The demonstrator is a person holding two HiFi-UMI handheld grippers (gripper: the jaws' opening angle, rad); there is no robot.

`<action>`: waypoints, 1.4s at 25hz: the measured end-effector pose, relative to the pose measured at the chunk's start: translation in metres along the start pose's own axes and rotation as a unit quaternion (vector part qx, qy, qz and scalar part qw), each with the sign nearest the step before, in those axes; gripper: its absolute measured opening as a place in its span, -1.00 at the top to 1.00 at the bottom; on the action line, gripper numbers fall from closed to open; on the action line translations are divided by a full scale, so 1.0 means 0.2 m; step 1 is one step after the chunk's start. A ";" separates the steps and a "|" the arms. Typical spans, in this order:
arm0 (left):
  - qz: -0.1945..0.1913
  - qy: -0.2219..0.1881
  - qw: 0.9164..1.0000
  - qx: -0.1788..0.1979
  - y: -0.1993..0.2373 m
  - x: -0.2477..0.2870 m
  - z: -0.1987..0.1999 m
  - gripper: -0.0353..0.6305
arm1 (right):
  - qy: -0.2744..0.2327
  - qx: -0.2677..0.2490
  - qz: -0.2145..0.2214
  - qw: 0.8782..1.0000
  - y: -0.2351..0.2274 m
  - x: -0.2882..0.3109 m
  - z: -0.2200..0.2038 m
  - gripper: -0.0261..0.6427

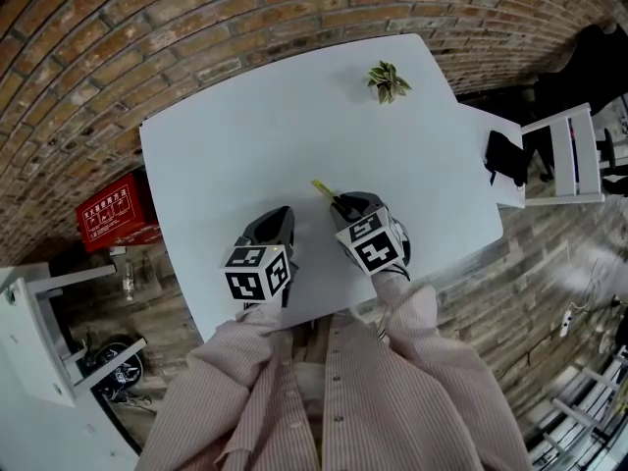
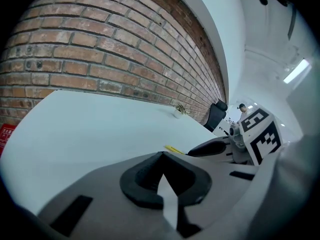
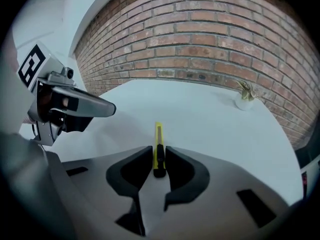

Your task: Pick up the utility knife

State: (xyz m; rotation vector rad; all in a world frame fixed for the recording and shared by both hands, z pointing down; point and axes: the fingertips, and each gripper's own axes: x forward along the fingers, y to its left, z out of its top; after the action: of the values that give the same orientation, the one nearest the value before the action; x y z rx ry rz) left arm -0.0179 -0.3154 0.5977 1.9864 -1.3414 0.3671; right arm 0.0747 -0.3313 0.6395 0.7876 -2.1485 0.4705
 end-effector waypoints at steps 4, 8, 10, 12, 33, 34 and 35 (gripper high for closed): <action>0.001 -0.002 1.000 0.000 0.00 -0.01 0.00 0.92 | 0.007 -0.014 -0.006 1.000 -0.01 0.00 0.00 0.72; 0.002 -0.005 1.000 0.002 0.01 -0.03 0.00 0.92 | 0.003 -0.003 -0.002 1.000 0.01 0.00 -0.01 0.72; 0.003 -0.009 1.000 0.003 0.01 -0.04 0.01 0.92 | -0.004 0.007 0.002 1.000 0.02 -0.01 -0.01 0.72; 0.002 -0.013 1.000 0.005 0.01 -0.05 0.02 0.92 | -0.017 0.018 0.001 1.000 0.02 -0.02 0.00 0.72; -0.024 -0.085 0.993 0.080 -0.11 -0.32 0.17 0.92 | -0.189 0.148 0.015 0.971 0.07 -0.39 0.12 0.72; -0.025 -0.091 0.992 0.084 -0.12 -0.33 0.19 0.92 | -0.196 0.150 0.015 0.969 0.07 -0.41 0.13 0.72; -0.025 -0.096 0.991 0.087 -0.13 -0.35 0.20 0.92 | -0.203 0.151 0.014 0.967 0.07 -0.43 0.14 0.72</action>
State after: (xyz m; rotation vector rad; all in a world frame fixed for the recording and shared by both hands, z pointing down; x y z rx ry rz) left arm -0.0300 -0.2880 0.5188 2.2447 -1.4140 0.2835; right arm 0.0924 -0.3039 0.5531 1.1016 -2.5014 0.7144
